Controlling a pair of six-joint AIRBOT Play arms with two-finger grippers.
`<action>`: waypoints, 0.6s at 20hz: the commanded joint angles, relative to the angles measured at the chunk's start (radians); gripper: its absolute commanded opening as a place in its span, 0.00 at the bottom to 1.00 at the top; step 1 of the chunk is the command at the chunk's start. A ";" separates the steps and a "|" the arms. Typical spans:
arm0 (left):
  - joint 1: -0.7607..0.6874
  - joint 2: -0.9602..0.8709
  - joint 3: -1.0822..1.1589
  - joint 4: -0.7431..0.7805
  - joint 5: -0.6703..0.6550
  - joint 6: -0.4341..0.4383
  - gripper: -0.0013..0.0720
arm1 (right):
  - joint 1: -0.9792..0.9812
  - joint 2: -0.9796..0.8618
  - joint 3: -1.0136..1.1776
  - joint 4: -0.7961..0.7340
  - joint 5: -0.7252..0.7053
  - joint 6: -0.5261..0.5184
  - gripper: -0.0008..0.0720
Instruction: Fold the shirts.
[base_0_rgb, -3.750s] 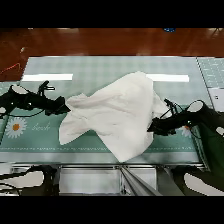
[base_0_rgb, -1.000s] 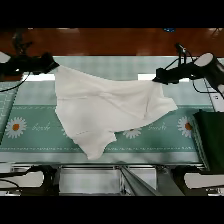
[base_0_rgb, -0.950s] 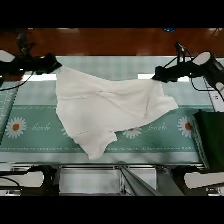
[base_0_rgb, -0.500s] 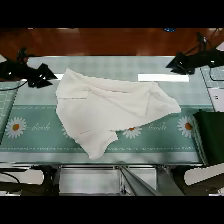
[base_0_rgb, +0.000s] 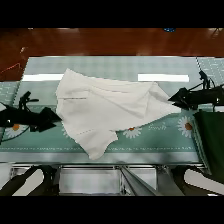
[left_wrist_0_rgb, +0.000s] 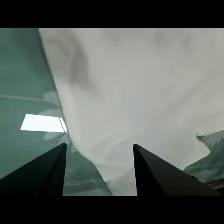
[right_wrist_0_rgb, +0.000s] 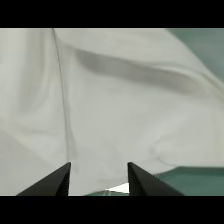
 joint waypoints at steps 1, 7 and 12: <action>0.003 0.100 -0.166 0.014 -0.031 -0.054 0.71 | -0.006 0.151 -0.172 0.077 -0.037 -0.082 0.58; -0.048 0.098 -0.261 -0.118 0.098 -0.083 0.71 | -0.005 0.223 -0.181 0.074 -0.017 -0.089 0.58; -0.233 0.055 -0.277 -0.189 0.298 -0.143 0.71 | -0.005 0.224 -0.181 0.108 0.003 -0.089 0.58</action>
